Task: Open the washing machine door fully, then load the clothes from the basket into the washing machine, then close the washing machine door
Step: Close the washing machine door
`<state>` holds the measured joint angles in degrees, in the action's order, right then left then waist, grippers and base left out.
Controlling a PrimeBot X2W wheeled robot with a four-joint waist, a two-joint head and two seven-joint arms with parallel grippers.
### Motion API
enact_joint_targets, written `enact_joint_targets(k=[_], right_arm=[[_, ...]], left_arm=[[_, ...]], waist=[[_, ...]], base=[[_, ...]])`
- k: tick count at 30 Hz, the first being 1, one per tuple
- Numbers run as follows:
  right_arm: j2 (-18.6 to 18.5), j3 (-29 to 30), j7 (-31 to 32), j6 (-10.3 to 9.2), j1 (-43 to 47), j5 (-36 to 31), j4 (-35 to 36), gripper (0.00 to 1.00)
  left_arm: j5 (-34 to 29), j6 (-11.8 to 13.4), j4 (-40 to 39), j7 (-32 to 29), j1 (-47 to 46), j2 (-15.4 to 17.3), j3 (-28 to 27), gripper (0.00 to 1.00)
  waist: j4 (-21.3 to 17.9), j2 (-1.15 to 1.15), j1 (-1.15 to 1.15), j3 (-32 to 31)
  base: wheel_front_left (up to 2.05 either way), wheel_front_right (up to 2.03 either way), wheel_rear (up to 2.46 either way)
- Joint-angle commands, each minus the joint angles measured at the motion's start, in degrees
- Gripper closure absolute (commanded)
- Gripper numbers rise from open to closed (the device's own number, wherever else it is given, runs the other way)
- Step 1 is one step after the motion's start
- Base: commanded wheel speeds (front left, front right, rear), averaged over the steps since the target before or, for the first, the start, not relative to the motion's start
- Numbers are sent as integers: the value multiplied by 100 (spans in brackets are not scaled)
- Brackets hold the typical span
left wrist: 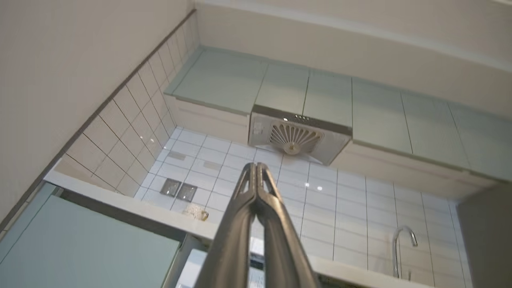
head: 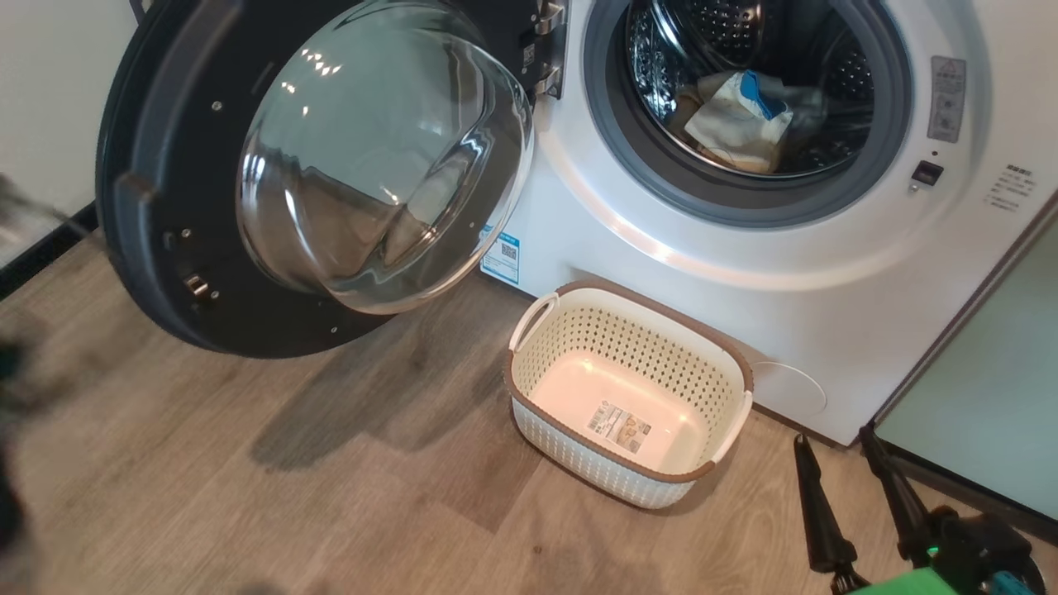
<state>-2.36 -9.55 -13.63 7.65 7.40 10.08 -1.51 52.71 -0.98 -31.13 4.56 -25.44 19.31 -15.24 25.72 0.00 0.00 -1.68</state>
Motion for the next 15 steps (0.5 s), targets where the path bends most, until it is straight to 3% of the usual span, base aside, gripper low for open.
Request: enact_joint_targets(k=[1,8,15], right_arm=[[-52,-116,-33,-16,-149,44,176,0],[-52,-125,-17,-16,-142,5,226,0],[-52,-152,25,-16,-183,-22,257,0]], left_arm=[[240,51,23,-138,-428,328,-362,100],[1395,396,1615,-704,-1538,969,-1238,100],[1851,666,3800,-1144,-1934,1458,-1658,100]], waist=[[9,0,0,-4],[4,0,0,93],[-113,0,0,208]], base=[[0,0,0],[0,0,0],[0,0,0]])
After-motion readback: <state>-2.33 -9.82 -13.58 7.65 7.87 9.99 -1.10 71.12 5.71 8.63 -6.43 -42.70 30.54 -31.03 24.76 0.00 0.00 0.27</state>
